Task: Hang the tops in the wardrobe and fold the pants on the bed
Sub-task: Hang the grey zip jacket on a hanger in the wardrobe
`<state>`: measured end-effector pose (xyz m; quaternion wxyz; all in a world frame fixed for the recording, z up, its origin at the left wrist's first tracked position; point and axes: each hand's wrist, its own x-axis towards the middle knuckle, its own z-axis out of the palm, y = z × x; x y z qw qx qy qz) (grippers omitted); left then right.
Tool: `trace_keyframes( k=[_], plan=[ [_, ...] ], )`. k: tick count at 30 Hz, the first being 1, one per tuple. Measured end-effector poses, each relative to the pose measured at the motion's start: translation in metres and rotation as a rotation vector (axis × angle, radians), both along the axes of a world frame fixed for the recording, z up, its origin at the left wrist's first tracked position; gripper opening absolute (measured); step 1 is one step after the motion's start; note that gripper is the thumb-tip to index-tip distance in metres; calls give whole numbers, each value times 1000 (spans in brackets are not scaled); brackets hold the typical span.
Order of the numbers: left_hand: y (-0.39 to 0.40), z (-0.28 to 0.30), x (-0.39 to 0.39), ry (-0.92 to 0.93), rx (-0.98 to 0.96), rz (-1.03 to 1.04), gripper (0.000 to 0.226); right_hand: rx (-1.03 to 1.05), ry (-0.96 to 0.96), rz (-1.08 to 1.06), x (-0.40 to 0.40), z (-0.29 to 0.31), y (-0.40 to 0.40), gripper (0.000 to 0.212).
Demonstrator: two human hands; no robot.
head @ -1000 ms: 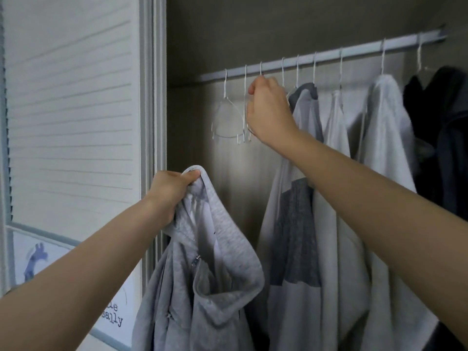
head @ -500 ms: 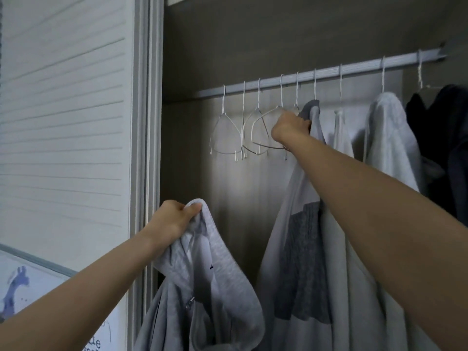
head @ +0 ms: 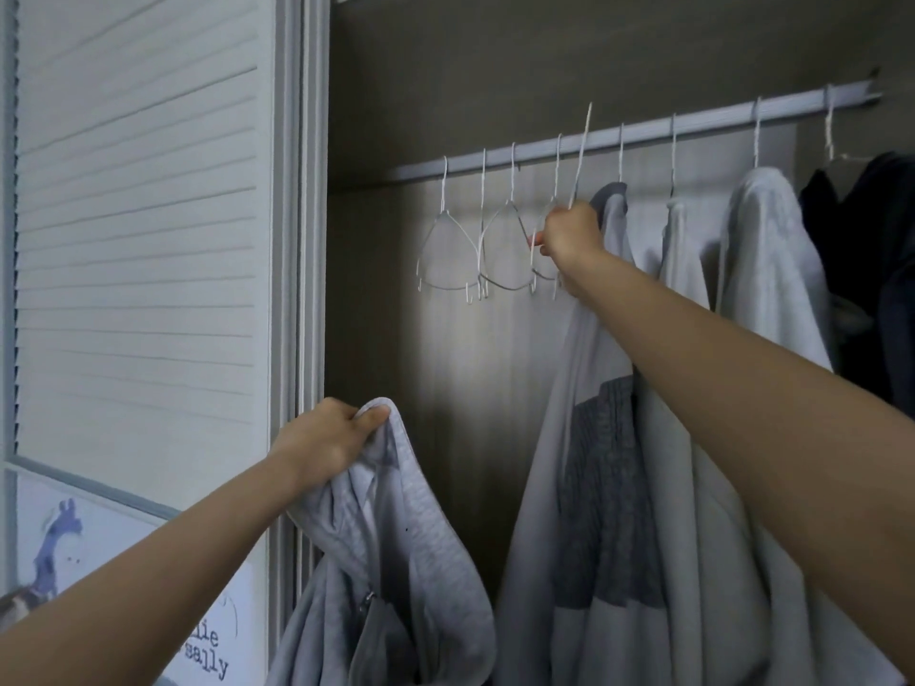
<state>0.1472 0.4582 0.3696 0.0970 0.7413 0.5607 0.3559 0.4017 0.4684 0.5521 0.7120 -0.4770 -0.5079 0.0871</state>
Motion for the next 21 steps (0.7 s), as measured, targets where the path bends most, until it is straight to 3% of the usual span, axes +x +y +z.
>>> trace_keyframes(
  k=[4, 8, 15, 21],
  plan=[
    [-6, -12, -4, -232, -171, -60, 64, -58, -94, -109, -12, -28, -14, 30],
    [-9, -25, -3, -283, -271, -22, 60, -49, -105, -116, -24, -62, -40, 36],
    [-20, -45, -11, -293, -280, -17, 62, -66, 59, 106, -45, -126, -107, 20],
    [-28, -57, -17, -319, -294, 30, 63, -323, 225, 474, -46, -188, -176, 19]
  ],
)
